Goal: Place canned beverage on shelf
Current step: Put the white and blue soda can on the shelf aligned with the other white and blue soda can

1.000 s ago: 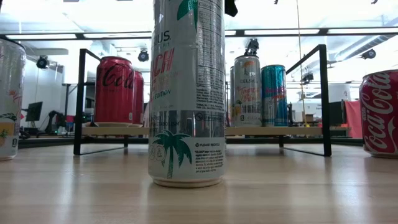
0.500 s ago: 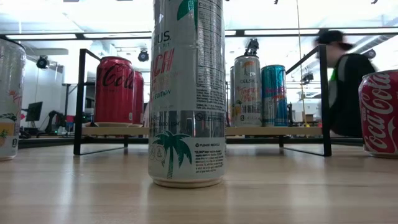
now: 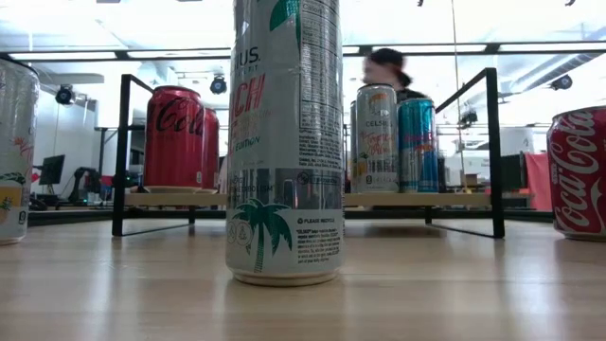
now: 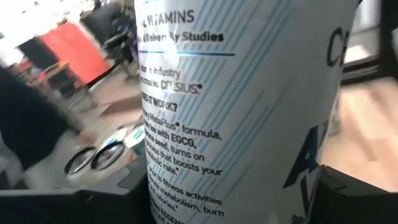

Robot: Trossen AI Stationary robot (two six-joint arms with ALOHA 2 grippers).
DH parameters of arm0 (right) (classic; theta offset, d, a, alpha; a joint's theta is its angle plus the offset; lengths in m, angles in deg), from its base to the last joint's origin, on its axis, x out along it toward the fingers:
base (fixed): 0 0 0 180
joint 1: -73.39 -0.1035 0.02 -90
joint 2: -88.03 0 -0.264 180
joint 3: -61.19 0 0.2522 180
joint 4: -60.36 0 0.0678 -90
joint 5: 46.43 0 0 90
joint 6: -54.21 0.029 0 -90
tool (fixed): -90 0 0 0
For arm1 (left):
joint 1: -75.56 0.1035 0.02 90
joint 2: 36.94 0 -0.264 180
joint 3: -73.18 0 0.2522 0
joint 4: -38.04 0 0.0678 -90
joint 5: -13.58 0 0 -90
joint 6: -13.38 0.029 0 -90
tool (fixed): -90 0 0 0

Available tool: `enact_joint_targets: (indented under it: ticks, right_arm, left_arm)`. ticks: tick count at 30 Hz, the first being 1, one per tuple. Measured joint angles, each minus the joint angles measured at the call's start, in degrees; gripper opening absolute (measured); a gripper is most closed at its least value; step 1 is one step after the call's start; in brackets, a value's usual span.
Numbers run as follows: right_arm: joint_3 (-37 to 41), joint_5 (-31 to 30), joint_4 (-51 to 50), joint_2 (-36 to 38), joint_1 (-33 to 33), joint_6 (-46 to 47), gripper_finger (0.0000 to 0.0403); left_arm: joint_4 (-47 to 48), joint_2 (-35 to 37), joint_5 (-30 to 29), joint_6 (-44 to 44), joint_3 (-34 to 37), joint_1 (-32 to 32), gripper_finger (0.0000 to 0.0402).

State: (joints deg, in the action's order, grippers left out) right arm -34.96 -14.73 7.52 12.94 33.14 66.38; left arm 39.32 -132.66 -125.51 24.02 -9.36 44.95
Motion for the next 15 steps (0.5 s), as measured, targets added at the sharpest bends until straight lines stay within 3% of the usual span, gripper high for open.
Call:
enact_joint_targets:
  ticks: [6, 15]
  right_arm:
    - [4.7, 4.2, 7.8, 0.0, 0.0, -4.1, 0.0304]
    - [13.3, 11.0, 32.1, -0.7, 0.7, -18.3, 0.0304]
  left_arm:
    - [-12.1, 2.3, 2.1, 3.9, 5.6, -0.1, 0.0228]
    - [-13.9, 2.5, 6.4, 4.8, 7.9, -0.5, 0.0228]
